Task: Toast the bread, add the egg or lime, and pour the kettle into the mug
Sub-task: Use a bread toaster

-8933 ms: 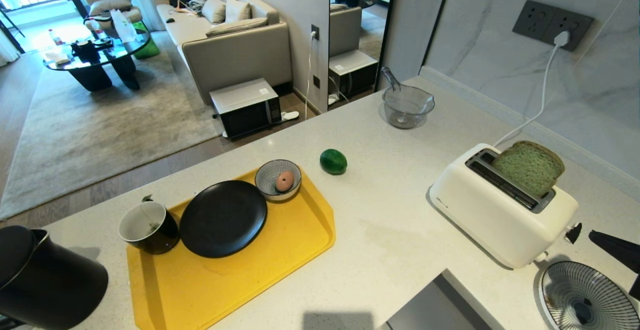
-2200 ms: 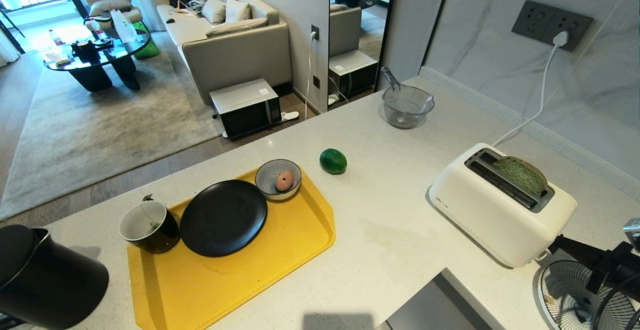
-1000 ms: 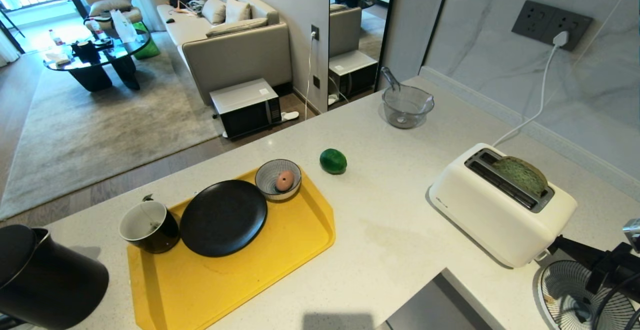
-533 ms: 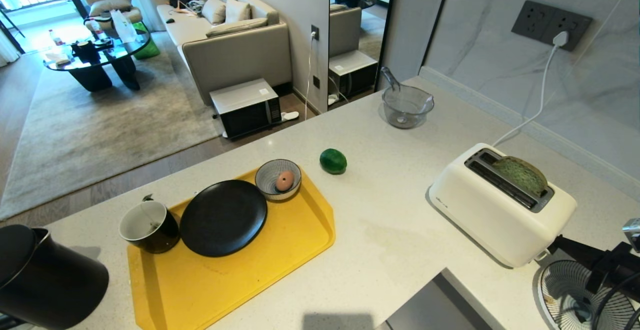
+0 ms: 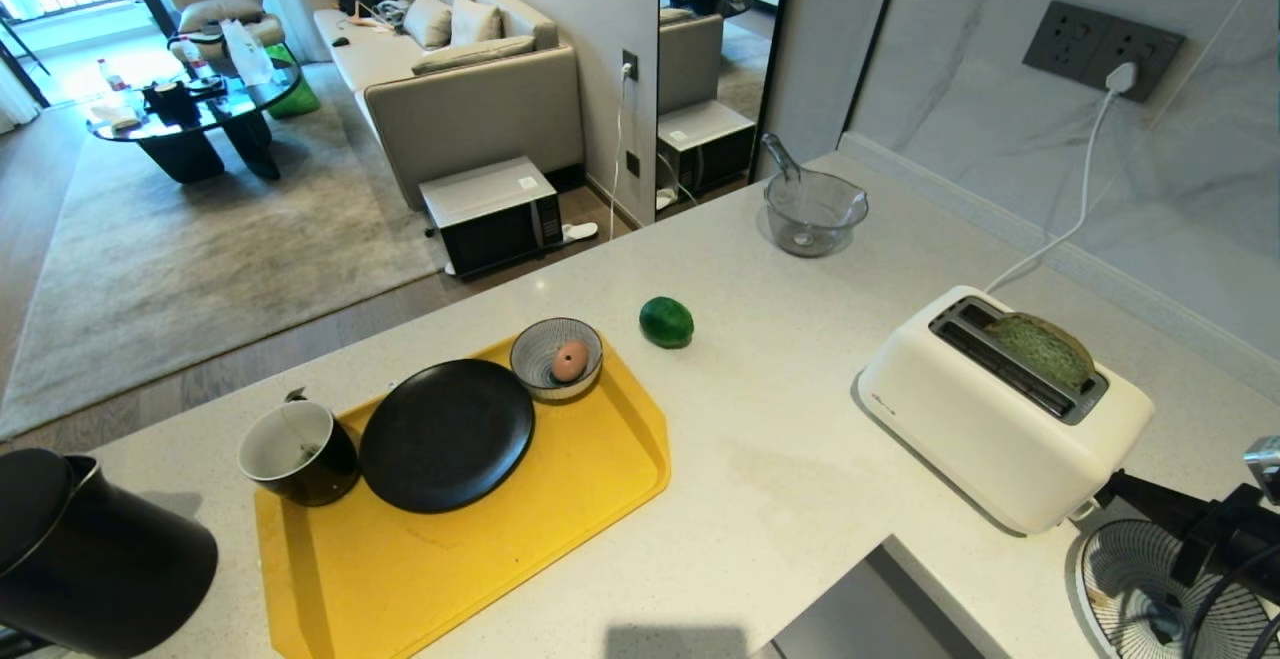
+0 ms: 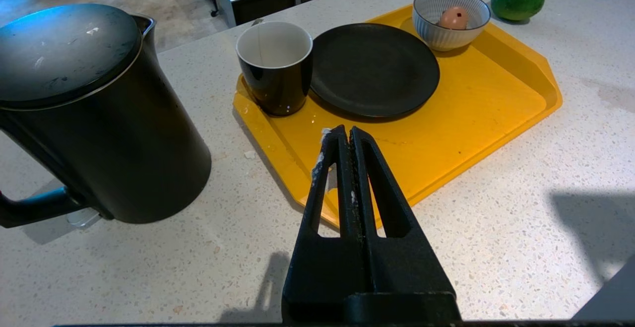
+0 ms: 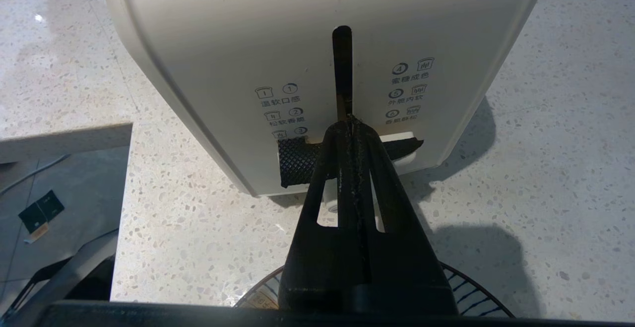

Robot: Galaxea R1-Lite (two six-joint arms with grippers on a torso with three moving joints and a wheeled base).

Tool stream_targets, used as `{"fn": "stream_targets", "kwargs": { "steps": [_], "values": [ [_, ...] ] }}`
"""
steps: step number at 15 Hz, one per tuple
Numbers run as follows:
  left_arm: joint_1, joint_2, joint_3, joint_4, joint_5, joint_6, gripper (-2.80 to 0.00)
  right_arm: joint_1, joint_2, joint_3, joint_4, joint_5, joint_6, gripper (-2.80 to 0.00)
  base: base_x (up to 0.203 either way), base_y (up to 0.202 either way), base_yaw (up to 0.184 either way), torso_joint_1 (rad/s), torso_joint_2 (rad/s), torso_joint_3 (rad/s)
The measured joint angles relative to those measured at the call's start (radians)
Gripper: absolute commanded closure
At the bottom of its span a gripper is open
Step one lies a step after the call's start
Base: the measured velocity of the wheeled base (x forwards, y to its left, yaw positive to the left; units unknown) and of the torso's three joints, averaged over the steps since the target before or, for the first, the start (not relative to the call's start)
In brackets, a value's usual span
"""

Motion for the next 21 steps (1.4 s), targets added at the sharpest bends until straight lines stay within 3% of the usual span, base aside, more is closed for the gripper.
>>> {"fn": "stream_targets", "kwargs": {
  "steps": [21],
  "values": [
    [0.000,0.000,0.000,0.000,0.000,0.000,0.00,0.000,-0.001,0.004,-0.001,0.000,-0.001,0.00,0.000,0.000,0.000,0.000,0.00,0.000]
  ]
}}
